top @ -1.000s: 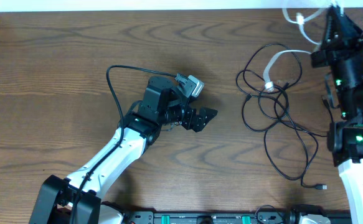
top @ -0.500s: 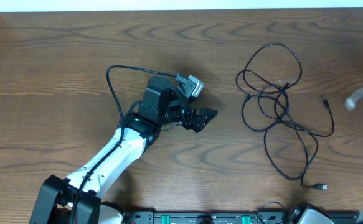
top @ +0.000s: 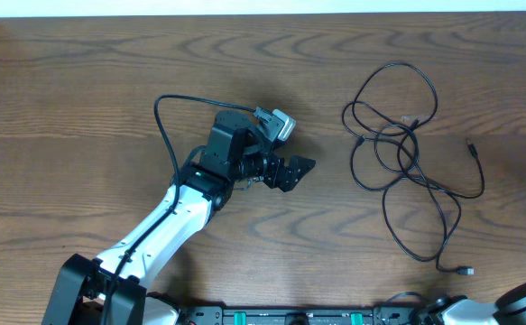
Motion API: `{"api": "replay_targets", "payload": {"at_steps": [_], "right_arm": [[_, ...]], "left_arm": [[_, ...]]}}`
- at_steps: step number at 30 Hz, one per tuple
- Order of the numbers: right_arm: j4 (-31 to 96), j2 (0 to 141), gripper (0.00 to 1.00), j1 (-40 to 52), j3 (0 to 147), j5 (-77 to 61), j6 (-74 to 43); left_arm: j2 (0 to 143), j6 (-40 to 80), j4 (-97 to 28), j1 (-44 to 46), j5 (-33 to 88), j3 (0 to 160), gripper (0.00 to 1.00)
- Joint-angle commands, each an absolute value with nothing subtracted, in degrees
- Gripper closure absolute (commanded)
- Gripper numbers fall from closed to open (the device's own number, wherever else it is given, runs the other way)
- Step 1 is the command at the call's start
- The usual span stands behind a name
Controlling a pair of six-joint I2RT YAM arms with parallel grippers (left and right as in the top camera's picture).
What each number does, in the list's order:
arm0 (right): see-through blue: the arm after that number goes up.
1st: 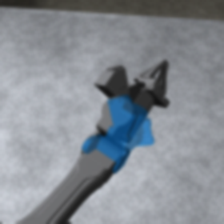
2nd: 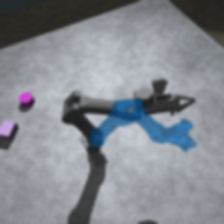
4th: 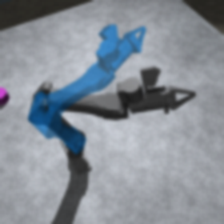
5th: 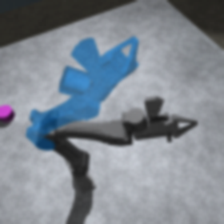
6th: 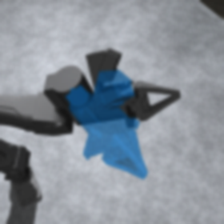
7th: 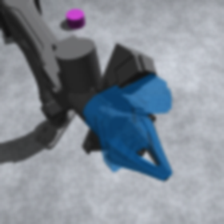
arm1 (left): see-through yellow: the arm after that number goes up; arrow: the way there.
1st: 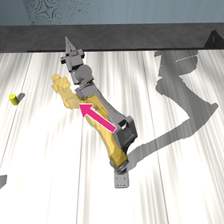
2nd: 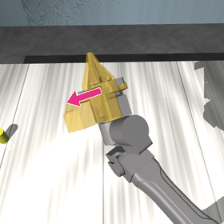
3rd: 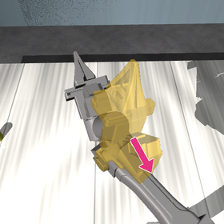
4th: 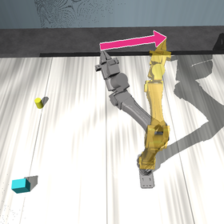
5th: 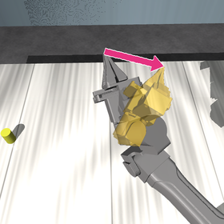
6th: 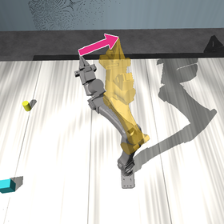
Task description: Untangle cables
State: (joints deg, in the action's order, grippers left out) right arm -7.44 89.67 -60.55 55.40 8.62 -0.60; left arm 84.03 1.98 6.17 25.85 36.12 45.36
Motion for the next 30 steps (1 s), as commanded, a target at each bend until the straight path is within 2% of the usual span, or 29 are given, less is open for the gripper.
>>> {"api": "replay_targets", "payload": {"at_steps": [1,13,14,15,18,19,30], "right_arm": [[-8.9,93.4,0.99,-64.7,56.0,3.2,-0.7],[-11.2,103.9,0.98,-70.0,56.0,2.1,-3.5],[-11.2,104.5,0.81,-70.2,56.0,0.6,-3.8],[-11.2,104.5,0.68,-70.2,56.0,0.1,-3.9],[-11.4,104.5,0.07,-70.2,56.0,-1.0,-4.3],[-11.3,104.5,0.01,-70.2,56.0,-1.1,-5.0],[-4.4,104.4,0.01,-70.2,56.0,-15.4,-6.9]], "left_arm": [[84.2,2.5,6.1,25.8,36.8,45.9,0.08],[84.2,2.5,6.1,25.8,36.8,45.9,0.08],[84.2,2.5,6.1,25.8,36.8,45.9,0.08],[84.2,2.5,6.1,25.8,36.8,45.9,0.08],[84.2,2.5,6.1,25.8,36.8,45.9,0.08],[84.2,2.5,6.1,25.8,36.8,45.9,0.08],[84.2,2.5,6.1,25.8,36.8,45.9,0.08]]}}
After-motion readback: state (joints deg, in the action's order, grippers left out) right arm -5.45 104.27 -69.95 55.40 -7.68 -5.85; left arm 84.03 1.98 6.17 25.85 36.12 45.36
